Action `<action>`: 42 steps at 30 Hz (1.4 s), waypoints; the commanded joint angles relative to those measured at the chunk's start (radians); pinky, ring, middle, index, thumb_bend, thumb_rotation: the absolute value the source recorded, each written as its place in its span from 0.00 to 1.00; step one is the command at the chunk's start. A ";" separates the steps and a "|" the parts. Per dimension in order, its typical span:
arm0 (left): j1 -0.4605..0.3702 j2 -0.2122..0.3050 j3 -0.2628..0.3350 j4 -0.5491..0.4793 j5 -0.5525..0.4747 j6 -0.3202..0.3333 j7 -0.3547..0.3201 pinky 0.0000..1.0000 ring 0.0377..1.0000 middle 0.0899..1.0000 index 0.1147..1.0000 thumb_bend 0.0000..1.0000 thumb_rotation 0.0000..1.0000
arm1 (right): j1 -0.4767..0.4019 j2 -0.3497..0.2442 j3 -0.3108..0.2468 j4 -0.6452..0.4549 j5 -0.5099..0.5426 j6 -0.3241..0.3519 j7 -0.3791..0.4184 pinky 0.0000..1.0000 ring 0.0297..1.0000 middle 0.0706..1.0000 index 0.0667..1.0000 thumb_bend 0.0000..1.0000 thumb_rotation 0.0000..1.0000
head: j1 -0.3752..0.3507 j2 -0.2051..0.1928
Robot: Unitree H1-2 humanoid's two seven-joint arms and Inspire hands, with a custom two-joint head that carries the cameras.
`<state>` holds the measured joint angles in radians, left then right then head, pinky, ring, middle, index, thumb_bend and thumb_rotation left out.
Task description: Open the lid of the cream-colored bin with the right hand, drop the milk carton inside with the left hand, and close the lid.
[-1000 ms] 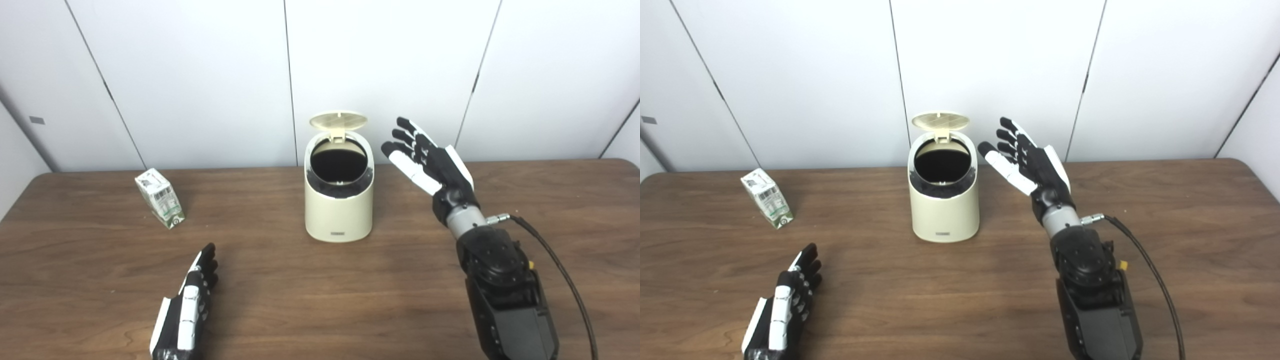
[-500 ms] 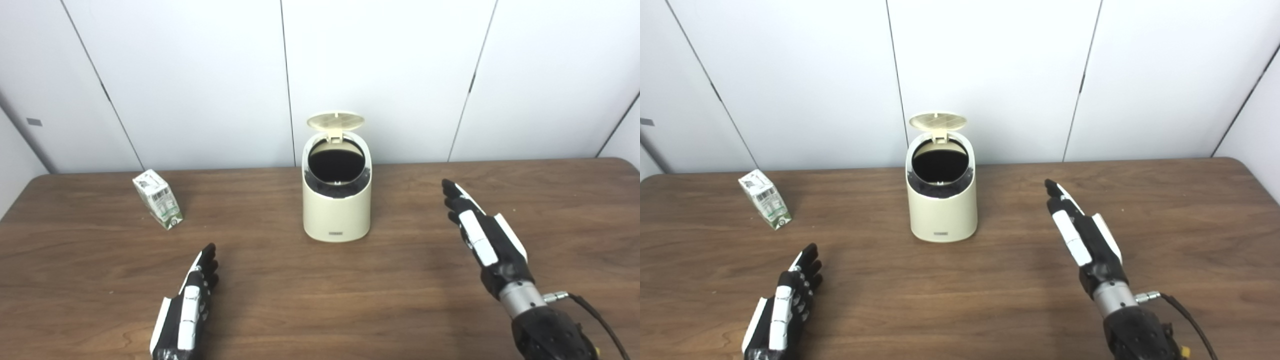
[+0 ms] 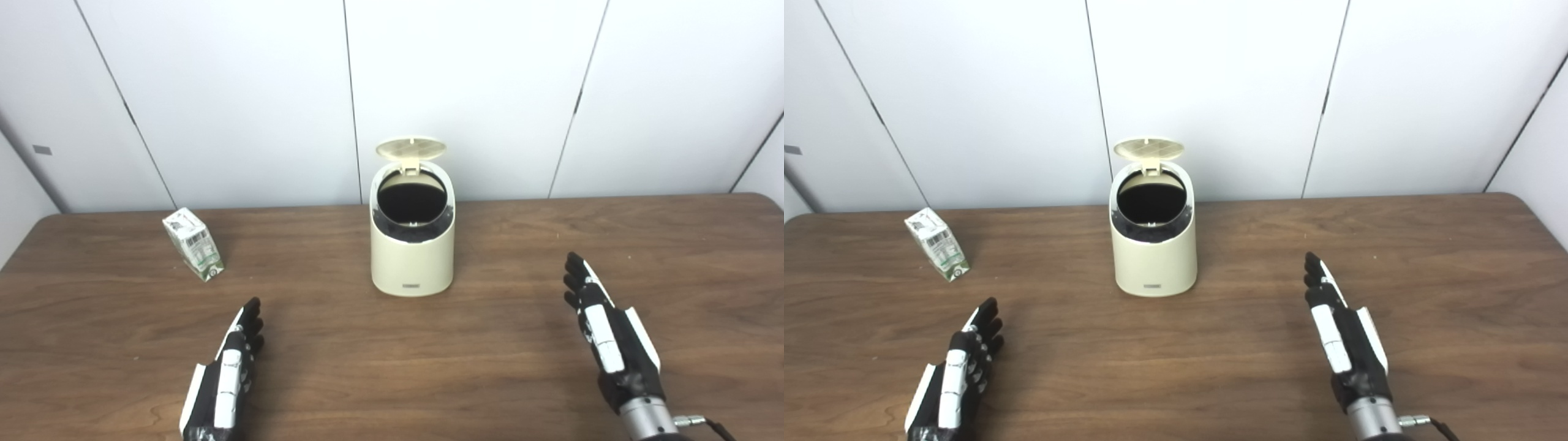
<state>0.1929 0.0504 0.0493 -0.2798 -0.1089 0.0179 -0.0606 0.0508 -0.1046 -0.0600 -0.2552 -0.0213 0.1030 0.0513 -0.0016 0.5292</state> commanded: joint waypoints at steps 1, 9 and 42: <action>0.006 0.014 -0.001 -0.033 0.007 -0.018 -0.006 1.00 1.00 1.00 1.00 0.59 1.00 | -0.007 -0.004 -0.009 -0.017 0.009 -0.050 -0.007 0.99 0.96 0.97 0.96 0.62 0.97 | 0.039 0.003; 0.009 -0.014 -0.024 -0.032 0.039 -0.030 0.009 1.00 1.00 1.00 1.00 0.58 0.96 | -0.005 -0.046 -0.037 0.005 0.042 -0.087 0.016 0.98 0.97 0.97 0.97 0.60 0.97 | 0.247 -0.008; -0.244 0.100 0.151 -0.048 0.318 0.047 0.188 0.80 0.86 0.88 0.93 0.89 0.29 | -0.012 -0.064 -0.026 -0.014 0.043 -0.010 0.020 0.63 0.79 0.82 0.82 0.81 0.92 | 0.351 -0.079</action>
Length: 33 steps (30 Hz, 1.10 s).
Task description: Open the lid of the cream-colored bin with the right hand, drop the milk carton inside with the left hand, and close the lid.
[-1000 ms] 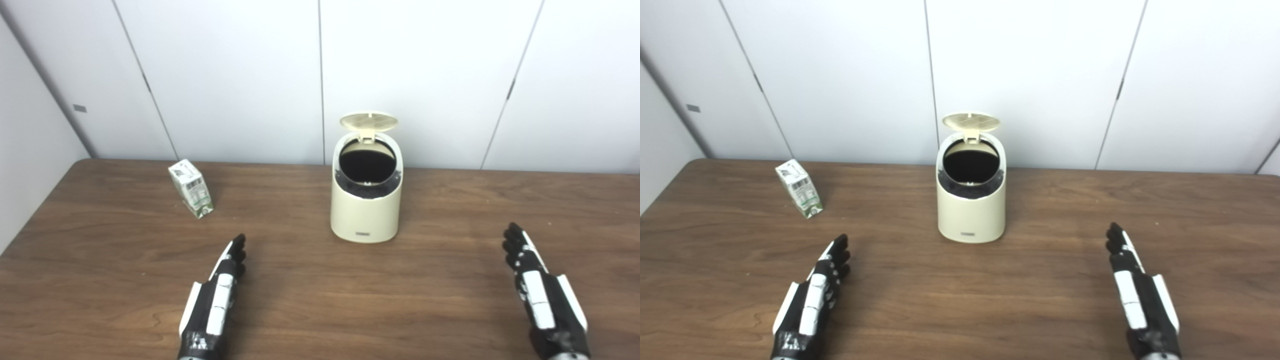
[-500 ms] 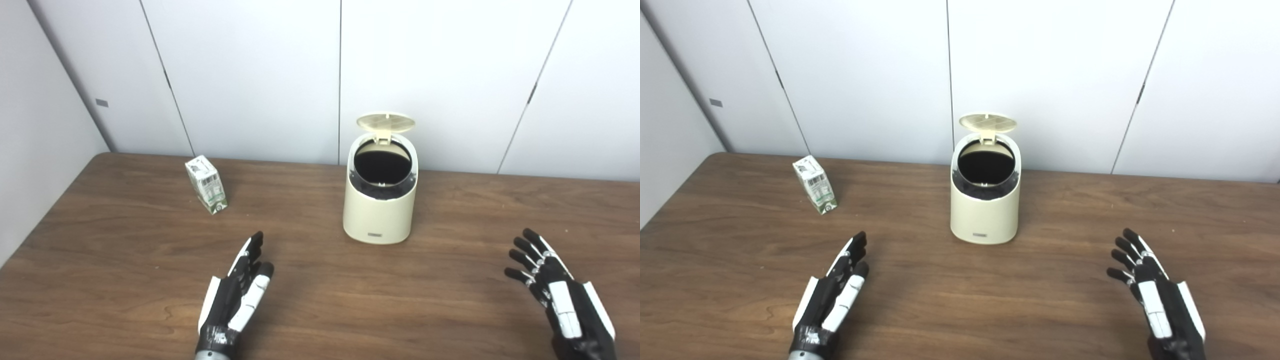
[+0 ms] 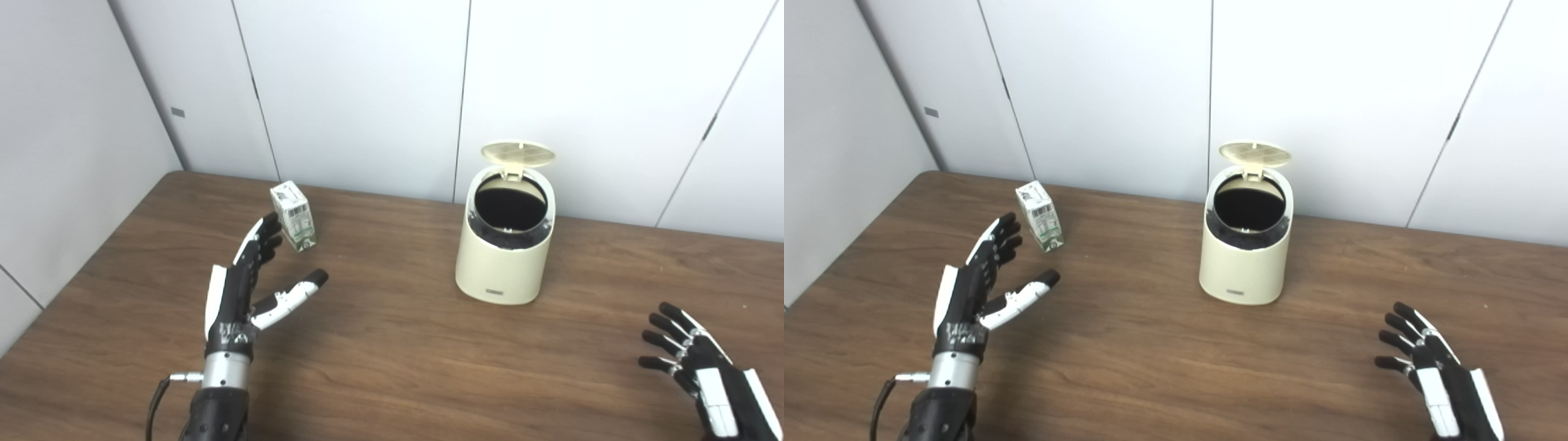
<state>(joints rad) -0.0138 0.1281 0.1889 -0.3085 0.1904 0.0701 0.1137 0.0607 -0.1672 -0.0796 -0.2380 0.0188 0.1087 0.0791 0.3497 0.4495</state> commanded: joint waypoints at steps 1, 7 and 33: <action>-0.051 0.033 0.015 -0.013 0.023 -0.003 0.014 0.79 0.86 0.89 0.93 0.89 0.28 | -0.022 -0.001 -0.008 -0.029 0.007 -0.015 -0.007 0.62 0.78 0.82 0.82 0.82 0.91 | -0.001 0.000; -0.136 0.074 0.031 0.037 0.070 0.039 0.027 0.79 0.87 0.89 0.92 0.89 0.28 | -0.021 0.004 -0.010 -0.029 0.019 -0.004 -0.006 0.59 0.76 0.81 0.81 0.86 0.89 | -0.004 -0.001; -0.367 0.285 -0.047 0.397 0.158 0.061 -0.018 0.95 0.99 1.00 1.00 0.91 0.20 | -0.015 0.004 -0.010 -0.033 0.085 -0.040 0.024 0.73 0.86 0.88 0.89 0.86 0.87 | -0.043 0.011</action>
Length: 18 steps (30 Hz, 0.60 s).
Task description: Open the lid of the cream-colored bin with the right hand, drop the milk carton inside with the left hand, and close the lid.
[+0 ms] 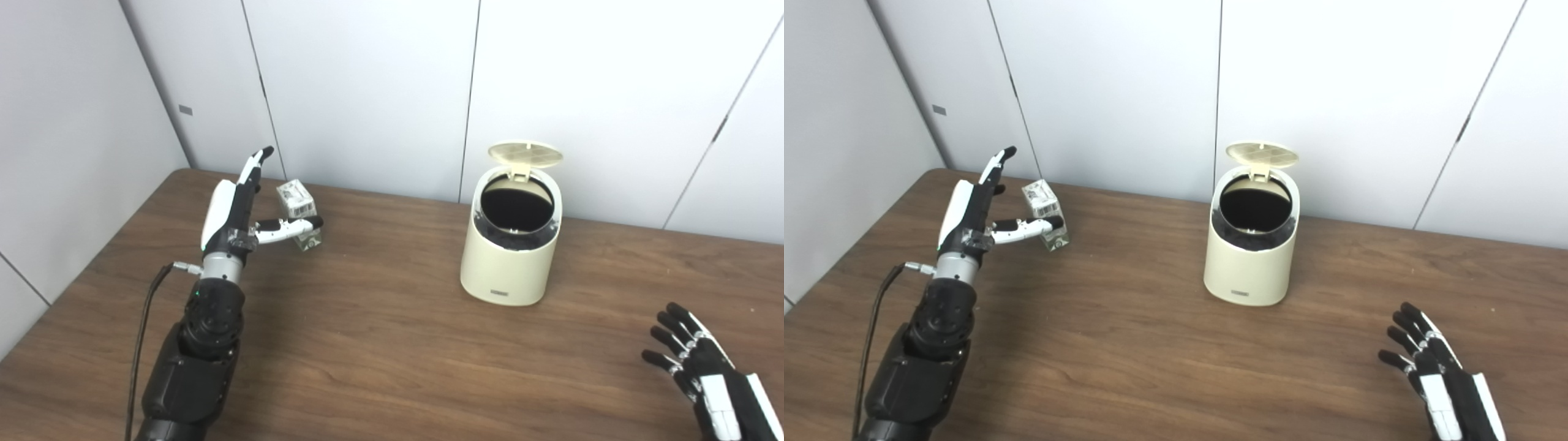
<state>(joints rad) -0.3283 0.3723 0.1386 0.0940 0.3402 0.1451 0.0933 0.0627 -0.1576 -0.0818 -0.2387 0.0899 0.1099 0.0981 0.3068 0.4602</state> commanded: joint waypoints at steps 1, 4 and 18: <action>-0.060 0.046 0.000 0.010 0.002 -0.016 -0.005 0.96 1.00 1.00 1.00 0.92 0.20 | -0.016 -0.007 -0.008 -0.034 0.019 -0.042 0.008 0.73 0.87 0.88 0.89 0.86 0.87 | 0.000 0.002; -0.080 0.063 -0.015 0.054 0.004 -0.013 -0.023 0.97 1.00 1.00 0.99 0.91 0.19 | -0.014 -0.010 -0.007 -0.043 0.025 -0.042 0.011 0.71 0.85 0.87 0.87 0.86 0.86 | 0.000 0.002; -0.135 0.095 -0.048 0.156 -0.034 0.017 -0.094 0.84 0.93 0.96 0.95 0.91 0.12 | -0.014 -0.003 -0.003 -0.072 0.024 -0.031 0.007 0.66 0.82 0.85 0.85 0.86 0.84 | -0.007 0.008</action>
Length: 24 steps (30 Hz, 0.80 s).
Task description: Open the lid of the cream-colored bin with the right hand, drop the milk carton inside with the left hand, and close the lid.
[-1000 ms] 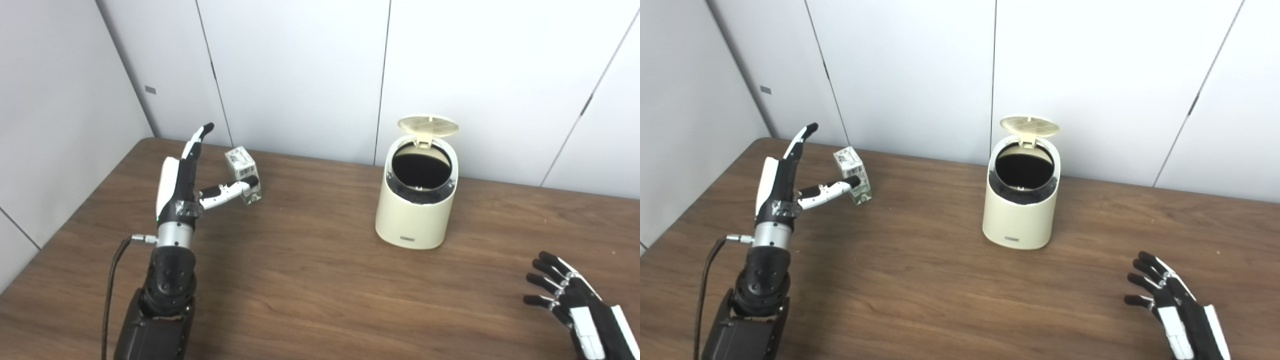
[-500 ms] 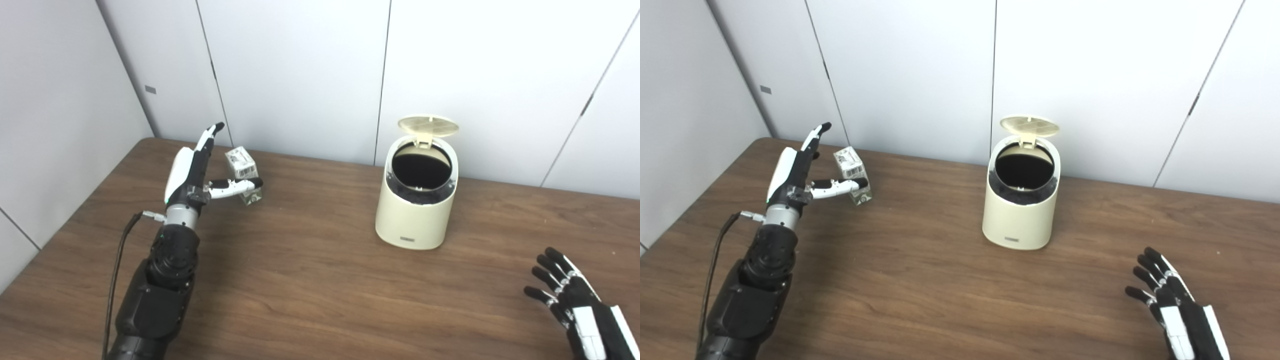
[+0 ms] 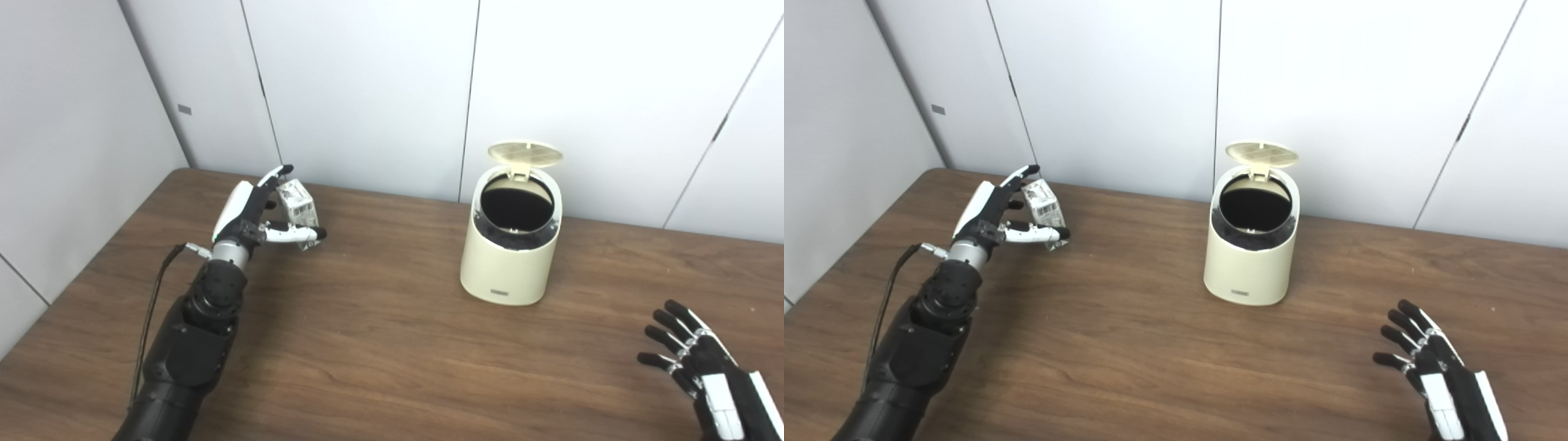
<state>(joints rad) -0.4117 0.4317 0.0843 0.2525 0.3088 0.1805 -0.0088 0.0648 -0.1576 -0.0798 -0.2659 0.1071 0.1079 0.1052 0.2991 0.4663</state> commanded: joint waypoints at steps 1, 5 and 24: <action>-0.055 0.037 0.004 0.006 -0.002 -0.022 0.008 0.83 0.93 0.96 0.95 0.90 0.11 | -0.016 -0.001 -0.005 -0.048 0.005 -0.026 -0.003 0.66 0.83 0.85 0.85 0.86 0.84 | 0.001 0.001; -0.065 0.041 0.000 0.026 -0.008 -0.026 0.006 0.80 0.90 0.93 0.93 0.89 0.11 | -0.016 0.004 0.000 -0.051 0.002 -0.027 -0.005 0.67 0.83 0.86 0.86 0.86 0.85 | -0.005 0.004; -0.114 -0.005 0.004 0.145 -0.012 -0.149 0.147 0.54 0.58 0.62 0.68 0.76 0.00 | -0.008 0.010 0.017 -0.102 -0.037 0.025 -0.017 0.79 0.90 0.92 0.94 0.69 0.90 | -0.014 0.013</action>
<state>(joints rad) -0.4672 0.4142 0.0821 0.4016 0.2811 0.0816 0.0938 0.0680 -0.1492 -0.0610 -0.3191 0.0692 0.1391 0.0936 0.2838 0.4771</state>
